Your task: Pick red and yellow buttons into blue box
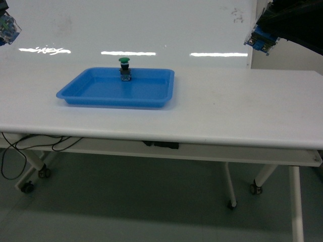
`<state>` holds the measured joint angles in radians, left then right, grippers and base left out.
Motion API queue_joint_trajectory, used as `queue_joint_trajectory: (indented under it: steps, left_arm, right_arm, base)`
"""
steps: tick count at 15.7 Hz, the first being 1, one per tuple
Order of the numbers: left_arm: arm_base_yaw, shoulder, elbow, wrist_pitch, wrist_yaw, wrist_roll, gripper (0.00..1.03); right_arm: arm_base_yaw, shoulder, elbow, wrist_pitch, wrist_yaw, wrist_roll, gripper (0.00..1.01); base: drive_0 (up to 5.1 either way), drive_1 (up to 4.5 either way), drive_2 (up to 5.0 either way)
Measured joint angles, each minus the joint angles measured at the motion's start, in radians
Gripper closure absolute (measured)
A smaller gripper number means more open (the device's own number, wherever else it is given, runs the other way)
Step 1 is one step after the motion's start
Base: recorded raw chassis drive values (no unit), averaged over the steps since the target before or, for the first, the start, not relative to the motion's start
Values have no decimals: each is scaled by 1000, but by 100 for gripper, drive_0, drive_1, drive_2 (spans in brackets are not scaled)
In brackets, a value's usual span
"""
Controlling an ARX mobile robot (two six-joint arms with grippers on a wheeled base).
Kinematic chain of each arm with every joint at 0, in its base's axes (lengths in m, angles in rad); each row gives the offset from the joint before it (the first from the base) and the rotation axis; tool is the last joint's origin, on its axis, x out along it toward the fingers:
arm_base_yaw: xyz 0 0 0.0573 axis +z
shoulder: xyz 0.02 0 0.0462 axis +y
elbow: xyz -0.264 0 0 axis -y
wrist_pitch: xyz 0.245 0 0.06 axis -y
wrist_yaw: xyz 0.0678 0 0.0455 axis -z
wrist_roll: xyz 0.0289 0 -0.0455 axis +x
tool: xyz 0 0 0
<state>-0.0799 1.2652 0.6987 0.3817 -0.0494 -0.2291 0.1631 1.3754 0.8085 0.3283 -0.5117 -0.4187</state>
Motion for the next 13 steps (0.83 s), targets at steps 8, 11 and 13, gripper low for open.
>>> queue_joint_trajectory:
  steps: [8,11,13]
  left_arm:
    - [-1,0,0,-1,0,0,79]
    - [-3,0,0,0,1,0,79]
    - [-2,0,0,1,0,0,79]
  right_arm:
    - [0,-1,0,-1,2,0,64]
    - [0,-1,0,1,2,0,64]
    - [0,-1,0,0,-2,0,64]
  base:
    - [472,-231,-231]
    - [474,-223,-223]
    - [470,-230,-230]
